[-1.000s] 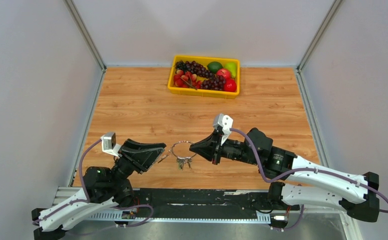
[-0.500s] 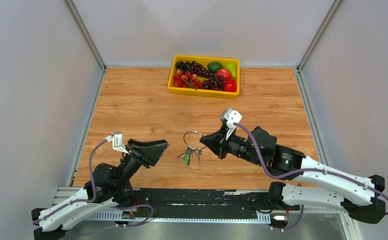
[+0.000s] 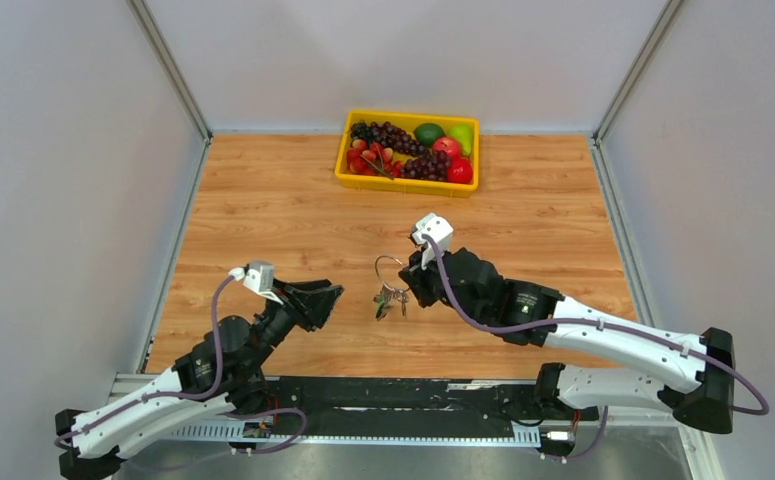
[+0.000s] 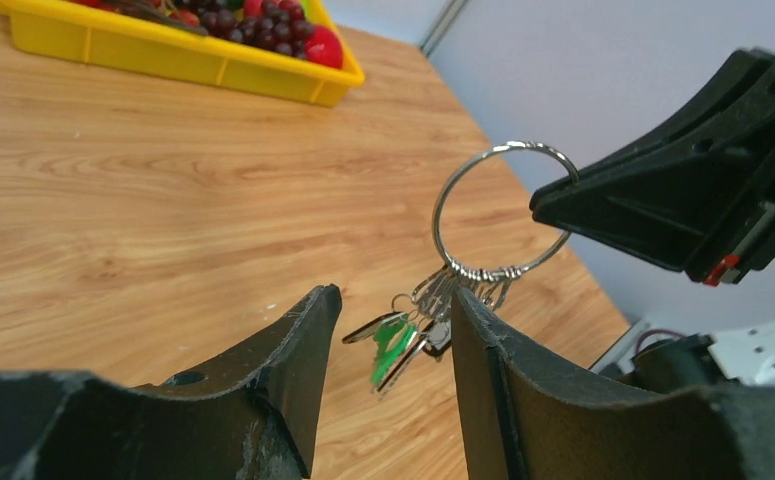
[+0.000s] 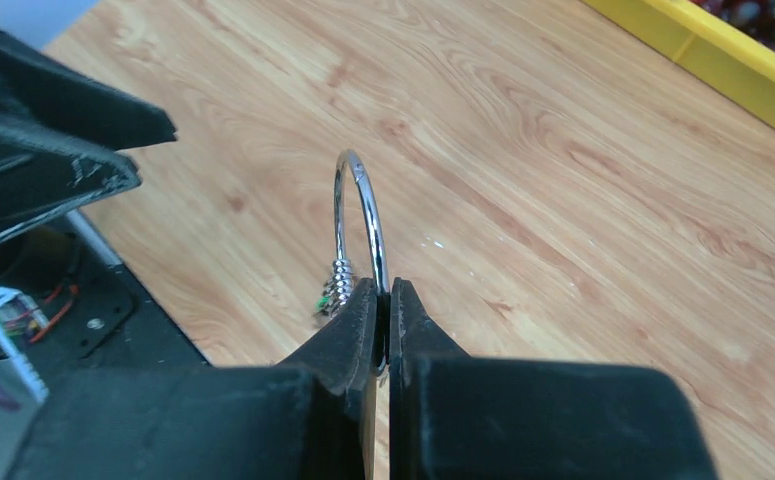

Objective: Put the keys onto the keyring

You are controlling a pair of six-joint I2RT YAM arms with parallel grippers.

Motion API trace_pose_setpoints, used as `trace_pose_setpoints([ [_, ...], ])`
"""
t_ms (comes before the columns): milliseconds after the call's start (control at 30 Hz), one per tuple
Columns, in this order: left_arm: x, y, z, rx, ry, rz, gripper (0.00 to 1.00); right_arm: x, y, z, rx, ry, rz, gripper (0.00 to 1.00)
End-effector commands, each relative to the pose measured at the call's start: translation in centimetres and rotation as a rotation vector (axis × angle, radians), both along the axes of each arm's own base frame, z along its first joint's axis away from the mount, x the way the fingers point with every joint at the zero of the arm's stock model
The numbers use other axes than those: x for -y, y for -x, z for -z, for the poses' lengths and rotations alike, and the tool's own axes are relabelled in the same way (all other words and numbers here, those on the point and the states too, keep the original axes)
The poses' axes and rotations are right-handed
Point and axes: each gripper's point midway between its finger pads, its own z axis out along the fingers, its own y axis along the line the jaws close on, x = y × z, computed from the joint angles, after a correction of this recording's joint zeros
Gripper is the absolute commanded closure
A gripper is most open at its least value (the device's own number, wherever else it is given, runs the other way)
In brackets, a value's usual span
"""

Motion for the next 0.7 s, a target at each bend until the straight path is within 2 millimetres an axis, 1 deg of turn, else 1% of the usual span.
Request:
trace_pose_setpoints([
  [0, 1.0, -0.2, 0.4, 0.030, -0.134, 0.027, 0.44, 0.6, -2.8, 0.8, 0.000, -0.002, 0.111, 1.00],
  [200, 2.3, -0.6, 1.7, 0.025, -0.221, 0.053, 0.43, 1.1, -6.0, 4.2, -0.071, 0.017, 0.173, 1.00],
  [333, 2.3, -1.2, 2.2, 0.023, -0.253, 0.030, 0.42, 1.0, -7.8, 6.7, -0.142, 0.003, 0.193, 1.00],
  [433, 2.2, -1.4, 2.3, 0.030, -0.275, 0.016, 0.41, 0.5, -8.8, 7.9, -0.177, -0.021, 0.197, 1.00],
  [533, 2.1, -1.7, 2.0, 0.039, -0.279, 0.001, 0.40, -0.7, -9.3, 8.9, -0.232, -0.068, 0.176, 1.00],
  [567, 2.1, -1.7, 2.0, 0.042, -0.283, 0.000, 0.40, -0.9, -9.4, 9.6, -0.260, -0.073, 0.173, 1.00],
  [600, 2.1, -1.7, 1.9, 0.043, -0.283, -0.002, 0.40, -1.3, -9.8, 9.8, -0.269, -0.096, 0.173, 1.00],
  [667, 2.1, -1.8, 1.8, 0.046, -0.284, -0.002, 0.39, -1.5, -10.3, 11.1, -0.306, -0.097, 0.190, 1.00],
])
